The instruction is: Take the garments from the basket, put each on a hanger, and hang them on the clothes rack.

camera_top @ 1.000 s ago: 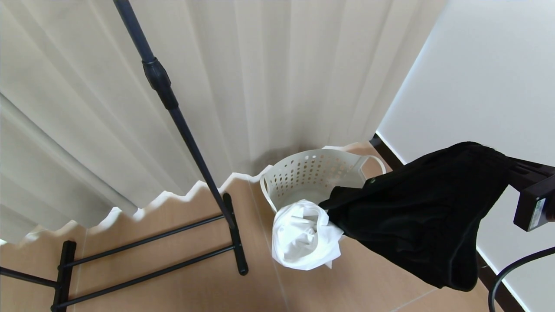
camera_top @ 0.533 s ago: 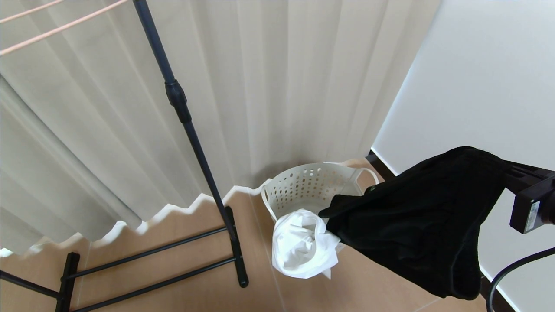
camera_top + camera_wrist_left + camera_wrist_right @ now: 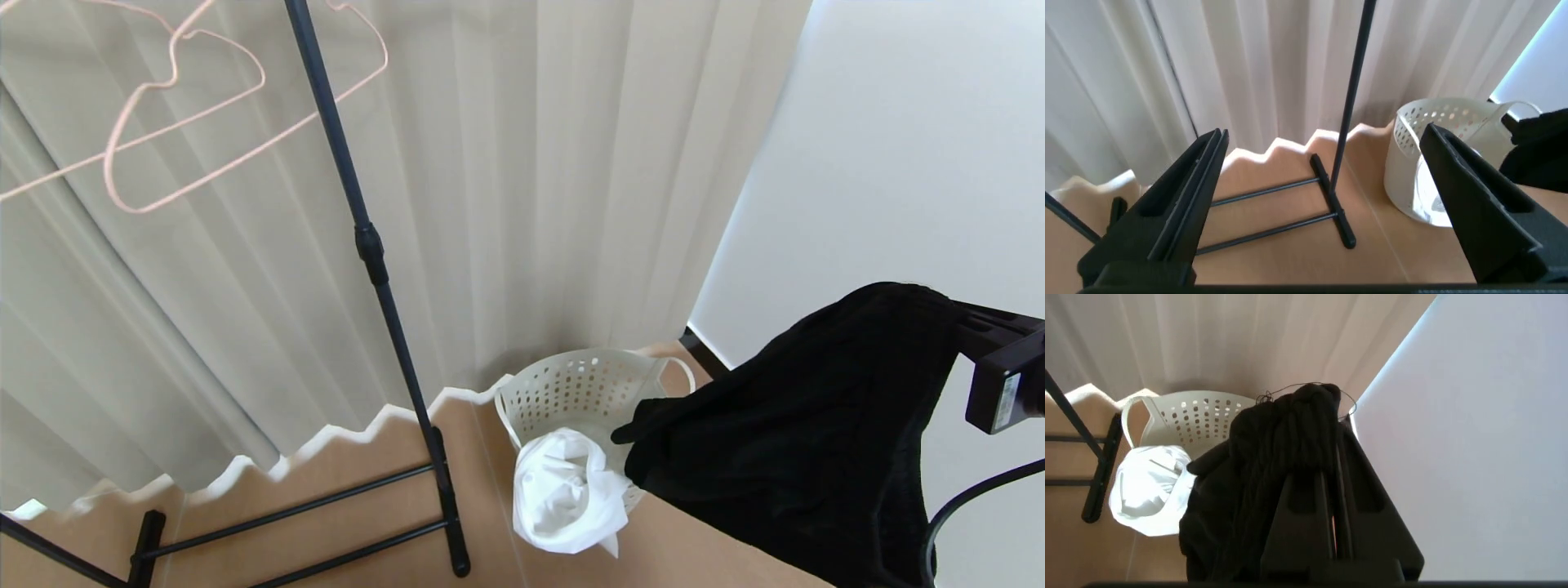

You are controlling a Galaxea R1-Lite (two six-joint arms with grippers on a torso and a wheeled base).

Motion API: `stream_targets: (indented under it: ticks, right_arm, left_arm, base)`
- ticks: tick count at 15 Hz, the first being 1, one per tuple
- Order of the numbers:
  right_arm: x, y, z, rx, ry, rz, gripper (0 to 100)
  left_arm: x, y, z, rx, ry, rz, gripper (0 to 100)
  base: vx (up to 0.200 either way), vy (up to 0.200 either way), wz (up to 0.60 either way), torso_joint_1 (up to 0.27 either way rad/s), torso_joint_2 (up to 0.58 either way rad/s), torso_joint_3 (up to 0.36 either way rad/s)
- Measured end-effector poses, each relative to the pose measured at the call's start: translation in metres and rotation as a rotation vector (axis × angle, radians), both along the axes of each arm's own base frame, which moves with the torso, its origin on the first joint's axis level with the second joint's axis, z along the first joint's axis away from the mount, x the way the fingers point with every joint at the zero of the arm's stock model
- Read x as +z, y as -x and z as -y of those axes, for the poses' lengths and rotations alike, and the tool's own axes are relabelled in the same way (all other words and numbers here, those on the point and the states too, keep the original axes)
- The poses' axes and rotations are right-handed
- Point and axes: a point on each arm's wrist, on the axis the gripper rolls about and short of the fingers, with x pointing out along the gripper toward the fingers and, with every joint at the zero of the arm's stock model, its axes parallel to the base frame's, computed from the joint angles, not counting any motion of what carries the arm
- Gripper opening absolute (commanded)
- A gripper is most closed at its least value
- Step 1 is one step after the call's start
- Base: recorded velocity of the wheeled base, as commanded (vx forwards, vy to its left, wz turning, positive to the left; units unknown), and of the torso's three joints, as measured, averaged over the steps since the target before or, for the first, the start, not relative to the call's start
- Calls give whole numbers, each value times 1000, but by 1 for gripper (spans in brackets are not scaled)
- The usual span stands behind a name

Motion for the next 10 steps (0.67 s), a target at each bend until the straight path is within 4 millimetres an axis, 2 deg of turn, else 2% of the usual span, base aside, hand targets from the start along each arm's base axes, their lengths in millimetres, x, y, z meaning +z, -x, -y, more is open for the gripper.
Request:
stream_targets:
  ticks: [7,10]
  right_arm:
    - [0,0,1,-4,0,0,0]
    - [-1,0,1,-4,0,-1,0]
  left_arm:
    - [0,0,0,0,0,0,100]
    - [0,0,0,6,1,1,100]
  base:
    - [0,0,0,129,-484,-154]
    - [0,0,0,170,-518,-281]
